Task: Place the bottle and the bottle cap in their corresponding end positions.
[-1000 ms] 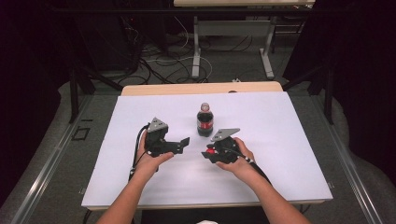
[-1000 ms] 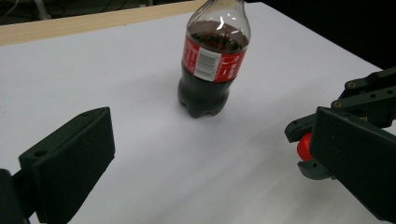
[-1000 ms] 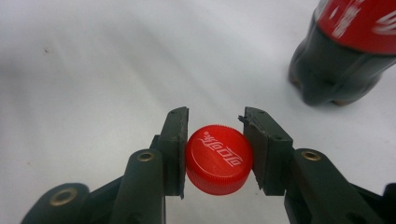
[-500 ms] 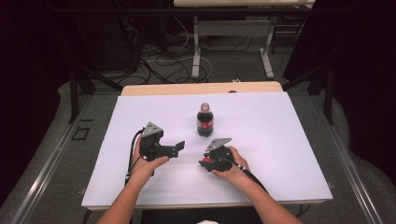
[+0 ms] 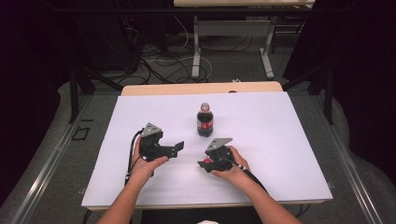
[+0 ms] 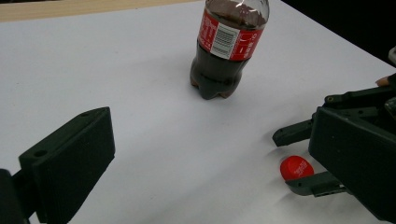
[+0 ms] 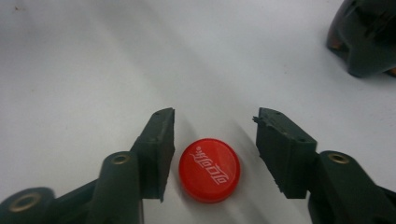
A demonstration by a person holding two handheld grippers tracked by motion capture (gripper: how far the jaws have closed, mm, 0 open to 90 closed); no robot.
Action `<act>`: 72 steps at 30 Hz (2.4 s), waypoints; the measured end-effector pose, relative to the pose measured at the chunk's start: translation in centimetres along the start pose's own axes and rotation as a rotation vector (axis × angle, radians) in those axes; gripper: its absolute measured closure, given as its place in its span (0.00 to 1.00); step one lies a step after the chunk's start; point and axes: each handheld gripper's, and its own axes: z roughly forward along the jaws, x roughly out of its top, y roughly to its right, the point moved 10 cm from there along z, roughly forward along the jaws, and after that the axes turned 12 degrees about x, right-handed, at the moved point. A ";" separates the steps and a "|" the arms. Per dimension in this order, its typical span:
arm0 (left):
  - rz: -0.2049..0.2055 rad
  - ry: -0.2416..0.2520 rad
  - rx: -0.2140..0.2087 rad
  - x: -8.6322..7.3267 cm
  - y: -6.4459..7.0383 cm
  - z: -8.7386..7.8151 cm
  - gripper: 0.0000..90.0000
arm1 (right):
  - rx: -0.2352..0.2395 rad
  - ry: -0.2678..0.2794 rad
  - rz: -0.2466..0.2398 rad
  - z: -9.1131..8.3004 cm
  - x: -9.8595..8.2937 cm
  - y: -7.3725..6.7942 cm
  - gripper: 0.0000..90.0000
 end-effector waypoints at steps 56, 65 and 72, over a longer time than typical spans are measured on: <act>-0.105 -0.056 0.118 -1.6 -5.8 0.2 0.01 | -0.474 0.247 0.411 -18.4 -7.7 13.6 0.08; -0.130 -0.050 0.136 -1.9 -6.4 0.5 0.01 | -0.477 0.228 0.446 -17.9 -9.1 14.3 0.08; -0.149 -0.064 0.138 -2.2 -6.5 0.7 0.01 | -0.470 0.213 0.441 -17.2 -9.2 14.1 0.08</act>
